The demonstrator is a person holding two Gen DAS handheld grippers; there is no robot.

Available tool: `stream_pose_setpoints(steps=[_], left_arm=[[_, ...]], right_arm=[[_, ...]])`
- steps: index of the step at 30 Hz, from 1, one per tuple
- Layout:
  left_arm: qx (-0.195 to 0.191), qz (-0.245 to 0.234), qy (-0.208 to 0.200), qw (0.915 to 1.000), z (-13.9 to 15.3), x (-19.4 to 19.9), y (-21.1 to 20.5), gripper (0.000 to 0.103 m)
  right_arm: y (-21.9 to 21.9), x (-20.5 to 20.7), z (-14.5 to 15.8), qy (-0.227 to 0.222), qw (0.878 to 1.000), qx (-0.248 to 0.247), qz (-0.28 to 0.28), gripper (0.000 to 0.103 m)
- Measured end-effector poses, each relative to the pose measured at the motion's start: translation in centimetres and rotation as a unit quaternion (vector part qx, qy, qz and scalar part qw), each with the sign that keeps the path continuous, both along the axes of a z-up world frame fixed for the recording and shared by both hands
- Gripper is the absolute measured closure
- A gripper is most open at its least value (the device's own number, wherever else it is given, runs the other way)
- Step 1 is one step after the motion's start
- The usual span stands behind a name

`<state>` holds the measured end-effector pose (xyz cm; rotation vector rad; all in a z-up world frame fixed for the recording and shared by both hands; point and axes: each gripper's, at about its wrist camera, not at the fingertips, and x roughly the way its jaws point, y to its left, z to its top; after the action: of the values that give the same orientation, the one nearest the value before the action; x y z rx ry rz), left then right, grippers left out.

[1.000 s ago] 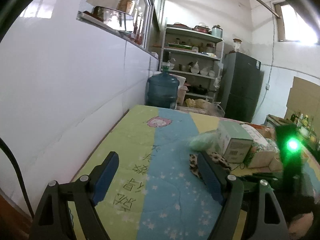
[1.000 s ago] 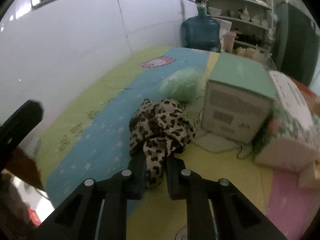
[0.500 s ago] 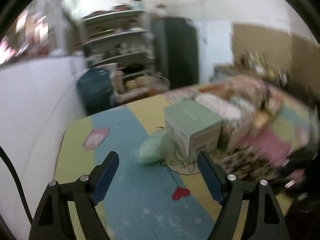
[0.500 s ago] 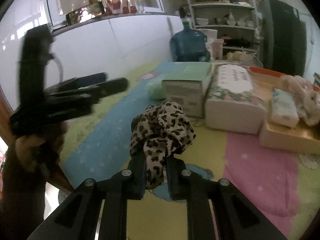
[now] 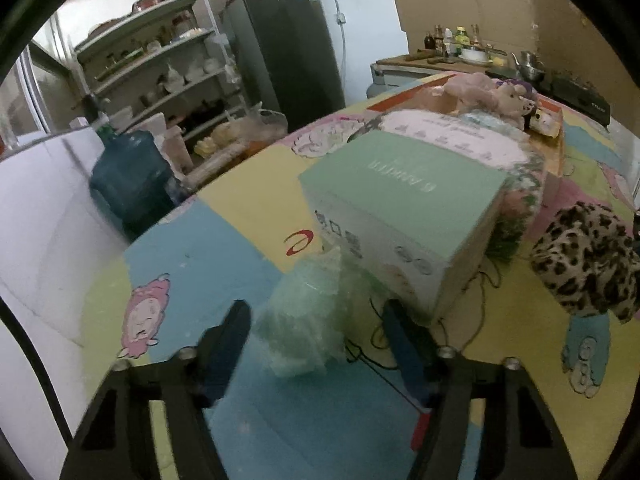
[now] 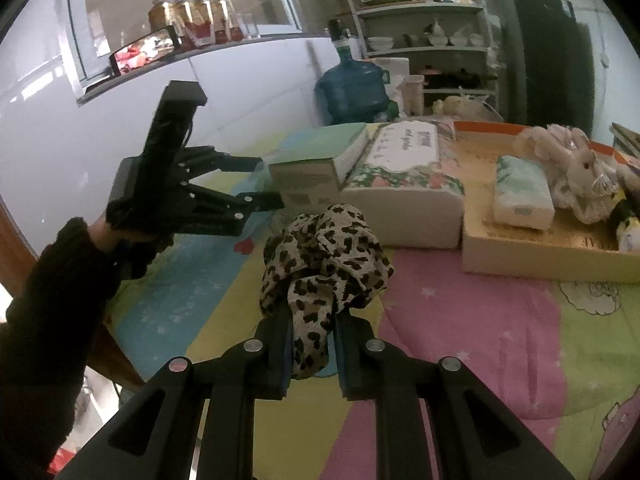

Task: Organize soft objects
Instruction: 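Grasp the clear bag with green plush with the left tool, then carry the clear bag with the left tool while the right tool carries the scrunchie to the tray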

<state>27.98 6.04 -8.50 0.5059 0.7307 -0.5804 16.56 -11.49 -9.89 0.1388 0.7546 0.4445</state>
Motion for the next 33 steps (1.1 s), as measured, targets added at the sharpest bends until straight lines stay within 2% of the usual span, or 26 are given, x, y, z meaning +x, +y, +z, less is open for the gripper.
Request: stream_pose_setpoints(steps=[2, 6, 10, 24, 33], left_arm=[[0.004, 0.007, 0.004, 1.0000, -0.4, 0.6, -0.1, 0.053], [-0.007, 0.009, 0.010, 0.9999, -0.6, 0.9, 0.2, 0.054], [-0.021, 0.016, 0.013, 0.9996, -0.5, 0.8, 0.6, 0.060], [-0.010, 0.019, -0.001, 0.9998, -0.2, -1.3, 0.2, 0.061], [-0.021, 0.058, -0.029, 0.9977, 1.7, -3.9, 1.8, 0.061]], right_arm=[[-0.3, 0.2, -0.2, 0.003, 1.000, 0.002, -0.004, 0.084], [-0.8, 0.6, -0.5, 0.009, 1.000, 0.007, -0.009, 0.084], [-0.6, 1.0, -0.8, 0.015, 1.000, 0.012, -0.009, 0.084], [-0.4, 0.6, -0.7, 0.011, 1.000, 0.015, -0.006, 0.084], [-0.2, -0.7, 0.5, -0.005, 1.000, 0.018, -0.004, 0.084]])
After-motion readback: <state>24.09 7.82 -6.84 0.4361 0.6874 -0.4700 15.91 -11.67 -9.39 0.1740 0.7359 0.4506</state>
